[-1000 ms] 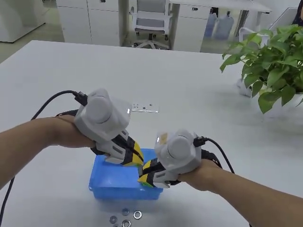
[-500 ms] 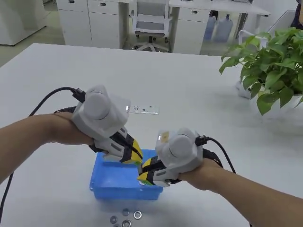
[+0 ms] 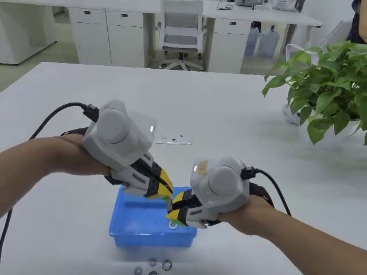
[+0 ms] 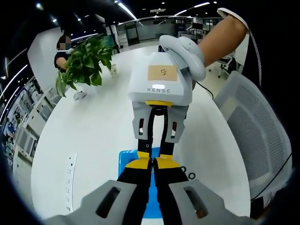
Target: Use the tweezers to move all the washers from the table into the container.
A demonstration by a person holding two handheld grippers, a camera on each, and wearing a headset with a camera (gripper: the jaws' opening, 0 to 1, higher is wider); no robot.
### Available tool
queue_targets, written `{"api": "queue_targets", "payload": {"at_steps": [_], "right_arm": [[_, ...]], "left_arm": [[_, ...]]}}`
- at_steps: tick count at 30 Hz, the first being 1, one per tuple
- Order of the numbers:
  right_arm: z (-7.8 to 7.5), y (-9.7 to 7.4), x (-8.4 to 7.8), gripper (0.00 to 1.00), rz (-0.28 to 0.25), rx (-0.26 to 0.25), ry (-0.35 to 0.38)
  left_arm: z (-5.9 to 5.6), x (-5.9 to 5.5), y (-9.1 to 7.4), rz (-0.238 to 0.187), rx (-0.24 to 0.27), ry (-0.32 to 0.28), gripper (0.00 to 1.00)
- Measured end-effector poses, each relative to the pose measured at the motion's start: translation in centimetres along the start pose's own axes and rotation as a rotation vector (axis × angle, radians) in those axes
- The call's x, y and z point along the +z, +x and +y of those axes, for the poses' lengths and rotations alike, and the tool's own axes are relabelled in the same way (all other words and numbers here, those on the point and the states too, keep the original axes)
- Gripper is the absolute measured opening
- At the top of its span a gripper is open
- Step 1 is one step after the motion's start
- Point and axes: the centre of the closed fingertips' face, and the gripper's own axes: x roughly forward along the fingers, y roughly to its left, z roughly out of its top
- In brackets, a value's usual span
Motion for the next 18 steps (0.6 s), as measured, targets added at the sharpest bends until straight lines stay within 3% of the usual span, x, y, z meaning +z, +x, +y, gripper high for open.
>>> {"api": "queue_targets", "payload": {"at_steps": [18], "right_arm": [[2.1,-1.7,2.1,0.12,-0.042,-0.02,-0.026]], "left_arm": [[-2.2,1.6,-2.1,0.008,0.005,0.033,0.06]]}}
